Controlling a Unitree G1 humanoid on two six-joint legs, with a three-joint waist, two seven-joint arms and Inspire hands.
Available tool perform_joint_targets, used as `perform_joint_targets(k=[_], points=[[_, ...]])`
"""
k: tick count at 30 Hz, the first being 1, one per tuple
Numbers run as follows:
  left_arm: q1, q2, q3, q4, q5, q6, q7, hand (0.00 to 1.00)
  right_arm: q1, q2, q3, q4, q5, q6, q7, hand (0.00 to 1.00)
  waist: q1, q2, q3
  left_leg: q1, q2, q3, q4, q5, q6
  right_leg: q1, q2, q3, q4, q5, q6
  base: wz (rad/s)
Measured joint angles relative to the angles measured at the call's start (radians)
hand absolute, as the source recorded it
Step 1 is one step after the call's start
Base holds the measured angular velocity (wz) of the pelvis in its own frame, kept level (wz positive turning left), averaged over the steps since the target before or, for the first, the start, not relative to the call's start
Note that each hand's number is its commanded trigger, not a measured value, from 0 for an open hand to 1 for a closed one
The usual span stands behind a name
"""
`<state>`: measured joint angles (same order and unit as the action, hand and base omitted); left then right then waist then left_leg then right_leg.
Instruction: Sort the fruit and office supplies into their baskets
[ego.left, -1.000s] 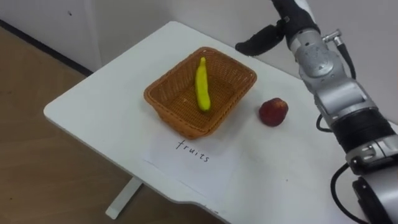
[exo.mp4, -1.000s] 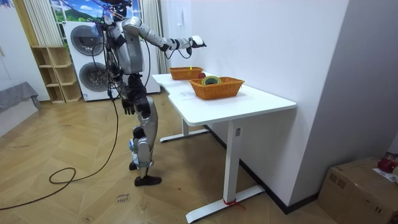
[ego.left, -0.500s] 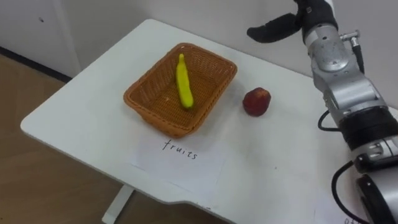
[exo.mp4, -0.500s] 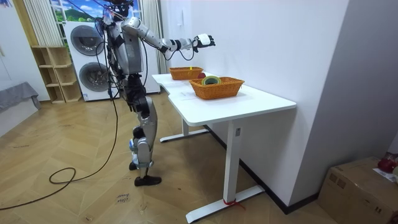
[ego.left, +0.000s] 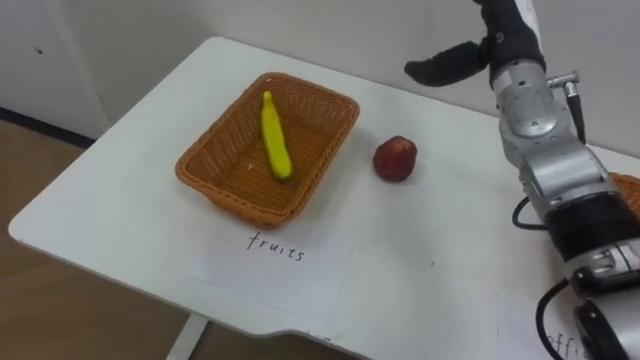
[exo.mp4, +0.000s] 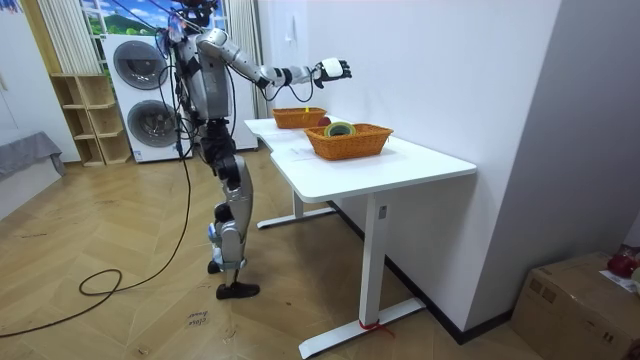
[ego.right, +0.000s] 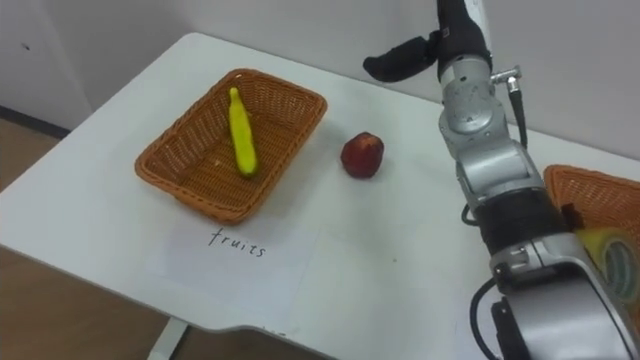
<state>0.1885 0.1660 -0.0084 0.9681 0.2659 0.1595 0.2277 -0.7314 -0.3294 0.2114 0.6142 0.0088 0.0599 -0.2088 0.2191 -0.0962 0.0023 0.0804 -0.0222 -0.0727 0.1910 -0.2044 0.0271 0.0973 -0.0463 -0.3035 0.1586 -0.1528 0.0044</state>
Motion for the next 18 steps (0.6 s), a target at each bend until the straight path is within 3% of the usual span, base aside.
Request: perform_joint_targets(k=[9, 13, 18], points=[[0.001, -0.009, -0.008, 0.005, 0.001, -0.006, 0.001, 0.00, 0.051, 0.010, 0.000, -0.011, 0.083, -0.012, 0.000, 0.00, -0.003, 0.002, 0.0002, 0.000, 0.012, 0.019, -0.009, 0.000, -0.001, -0.011, 0.013, 0.026, 0.008, 0.007, -0.008, -0.06], [-0.002, -0.015, -0.009, -0.019, 0.005, -0.006, 0.001, 0.00, 0.087, 0.012, 0.000, -0.011, 0.201, -0.012, 0.011, 0.00, -0.007, 0.018, 0.0041, -0.011, 0.011, 0.018, -0.009, 0.000, -0.001, -0.018, 0.012, 0.024, 0.009, 0.008, -0.009, 0.00], [-0.004, -0.017, -0.018, -0.028, 0.005, -0.006, 0.001, 0.00, 0.106, 0.012, 0.001, -0.010, 0.263, -0.012, 0.043, 0.00, -0.014, 0.043, -0.0030, -0.024, 0.012, 0.018, -0.004, 0.000, -0.001, -0.034, 0.012, 0.014, 0.010, 0.010, -0.009, 0.00]])
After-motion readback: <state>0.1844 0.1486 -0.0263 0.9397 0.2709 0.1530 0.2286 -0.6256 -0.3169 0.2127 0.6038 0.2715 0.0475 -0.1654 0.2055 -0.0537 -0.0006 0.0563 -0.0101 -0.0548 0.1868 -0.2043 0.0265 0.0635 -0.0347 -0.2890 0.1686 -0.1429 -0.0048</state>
